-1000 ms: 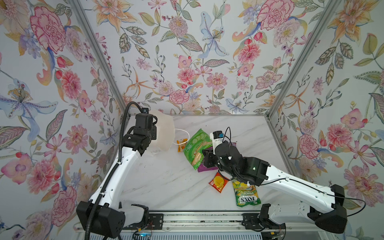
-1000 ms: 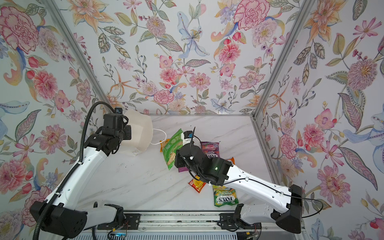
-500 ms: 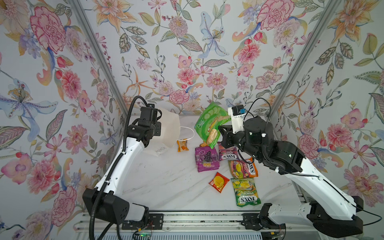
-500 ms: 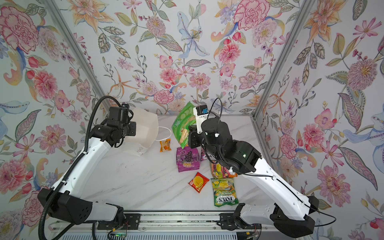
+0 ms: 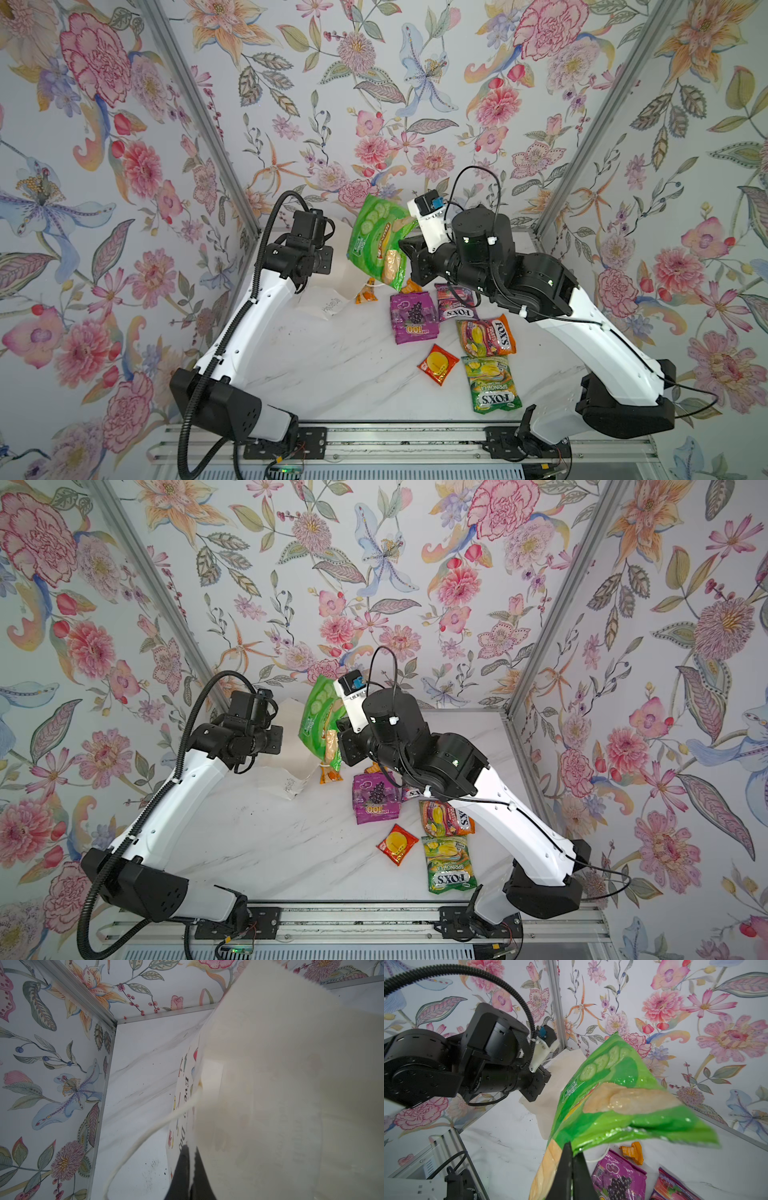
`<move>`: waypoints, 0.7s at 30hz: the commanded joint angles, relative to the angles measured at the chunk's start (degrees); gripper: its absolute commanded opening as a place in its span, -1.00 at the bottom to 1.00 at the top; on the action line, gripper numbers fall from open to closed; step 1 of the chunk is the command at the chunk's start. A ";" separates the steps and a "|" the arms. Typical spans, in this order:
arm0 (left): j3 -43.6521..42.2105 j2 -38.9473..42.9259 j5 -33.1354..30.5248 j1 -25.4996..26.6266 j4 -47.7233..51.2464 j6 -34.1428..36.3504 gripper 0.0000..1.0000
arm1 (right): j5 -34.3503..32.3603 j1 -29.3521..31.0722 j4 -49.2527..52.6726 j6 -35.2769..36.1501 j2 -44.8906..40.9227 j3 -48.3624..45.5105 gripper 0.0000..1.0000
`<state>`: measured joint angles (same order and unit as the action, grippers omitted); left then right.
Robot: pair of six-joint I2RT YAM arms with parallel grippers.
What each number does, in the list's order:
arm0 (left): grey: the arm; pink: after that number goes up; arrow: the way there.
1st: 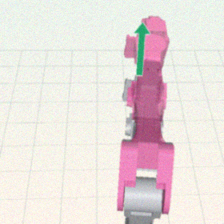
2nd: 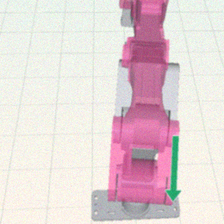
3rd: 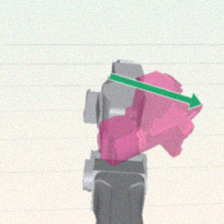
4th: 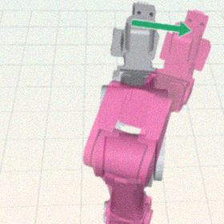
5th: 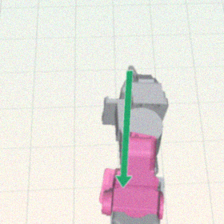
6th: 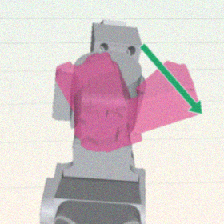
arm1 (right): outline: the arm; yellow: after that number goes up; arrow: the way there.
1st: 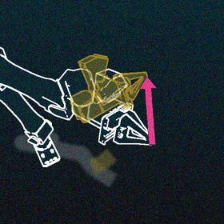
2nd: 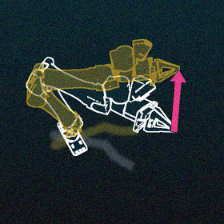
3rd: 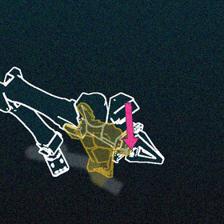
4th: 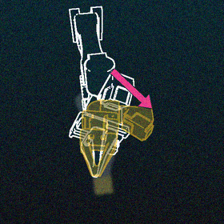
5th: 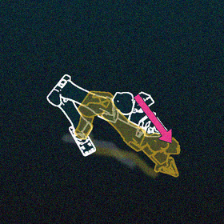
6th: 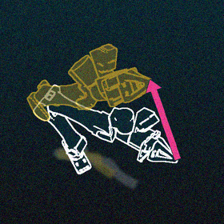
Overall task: Place the snacks into the paper bag
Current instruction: 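Lift the chip bag with the right gripper over the open paper bag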
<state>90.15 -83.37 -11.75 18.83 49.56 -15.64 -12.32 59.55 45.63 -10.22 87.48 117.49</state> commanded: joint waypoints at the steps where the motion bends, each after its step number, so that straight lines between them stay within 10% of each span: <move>1: 1.89 -0.60 1.06 0.78 1.59 -0.18 -1.00 | 2.30 1.00 1.82 0.67 1.46 2.48 -1.00; 21: -0.79 3.16 5.05 5.05 -0.16 -1.76 -1.00 | 9.83 -1.98 6.21 -7.31 8.24 1.74 -1.00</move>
<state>90.13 -82.48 -7.60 23.27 49.91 -16.08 -3.38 58.33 50.46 -15.07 94.39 118.39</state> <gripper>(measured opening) 0.044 0.047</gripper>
